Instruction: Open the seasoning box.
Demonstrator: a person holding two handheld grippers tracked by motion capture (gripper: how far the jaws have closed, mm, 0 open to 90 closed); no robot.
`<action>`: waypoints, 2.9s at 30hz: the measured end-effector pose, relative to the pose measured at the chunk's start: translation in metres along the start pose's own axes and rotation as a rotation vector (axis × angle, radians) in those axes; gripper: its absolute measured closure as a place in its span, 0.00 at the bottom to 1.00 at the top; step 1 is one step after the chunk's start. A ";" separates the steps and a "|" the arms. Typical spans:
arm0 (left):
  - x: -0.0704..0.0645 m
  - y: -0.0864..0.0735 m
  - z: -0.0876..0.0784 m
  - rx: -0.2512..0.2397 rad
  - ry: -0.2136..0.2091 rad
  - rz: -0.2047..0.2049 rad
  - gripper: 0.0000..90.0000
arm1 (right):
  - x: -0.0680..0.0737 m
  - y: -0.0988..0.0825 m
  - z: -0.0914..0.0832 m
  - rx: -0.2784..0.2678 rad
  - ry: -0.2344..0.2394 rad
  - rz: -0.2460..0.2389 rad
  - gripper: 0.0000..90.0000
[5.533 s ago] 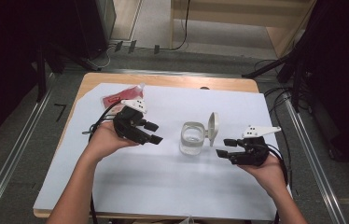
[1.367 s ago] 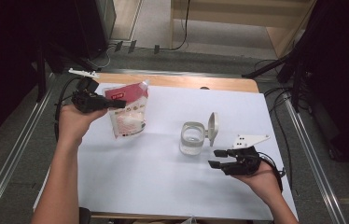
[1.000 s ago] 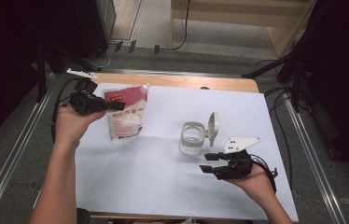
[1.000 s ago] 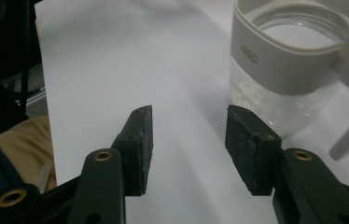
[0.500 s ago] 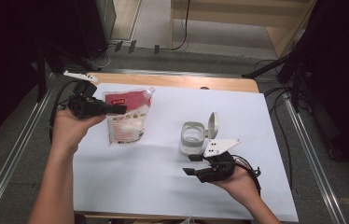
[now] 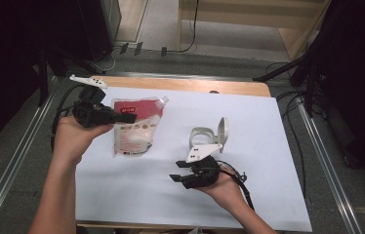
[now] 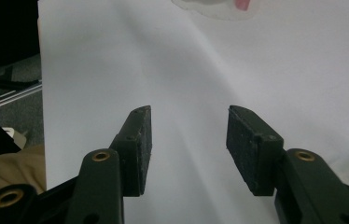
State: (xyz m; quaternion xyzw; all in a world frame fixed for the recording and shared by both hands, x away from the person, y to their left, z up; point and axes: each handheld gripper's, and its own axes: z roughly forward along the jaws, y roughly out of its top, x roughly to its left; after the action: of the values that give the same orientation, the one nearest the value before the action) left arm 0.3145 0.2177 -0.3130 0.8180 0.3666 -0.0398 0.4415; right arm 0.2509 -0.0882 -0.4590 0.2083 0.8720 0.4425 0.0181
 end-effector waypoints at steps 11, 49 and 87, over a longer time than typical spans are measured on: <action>-0.010 0.005 0.011 0.031 -0.030 0.024 1.00 | -0.001 0.012 0.029 -0.020 -0.035 0.034 0.55; -0.015 0.007 0.034 0.049 -0.136 -0.078 1.00 | 0.004 0.000 0.093 -0.167 -0.277 0.083 0.53; -0.018 0.006 0.054 0.025 -0.287 -0.148 1.00 | 0.016 -0.008 0.082 -0.336 -0.304 -0.013 0.55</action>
State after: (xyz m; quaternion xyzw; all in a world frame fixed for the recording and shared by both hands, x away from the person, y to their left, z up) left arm 0.3194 0.1648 -0.3344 0.7800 0.3584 -0.1934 0.4751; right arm 0.2510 -0.0237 -0.5127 0.2611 0.7747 0.5449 0.1865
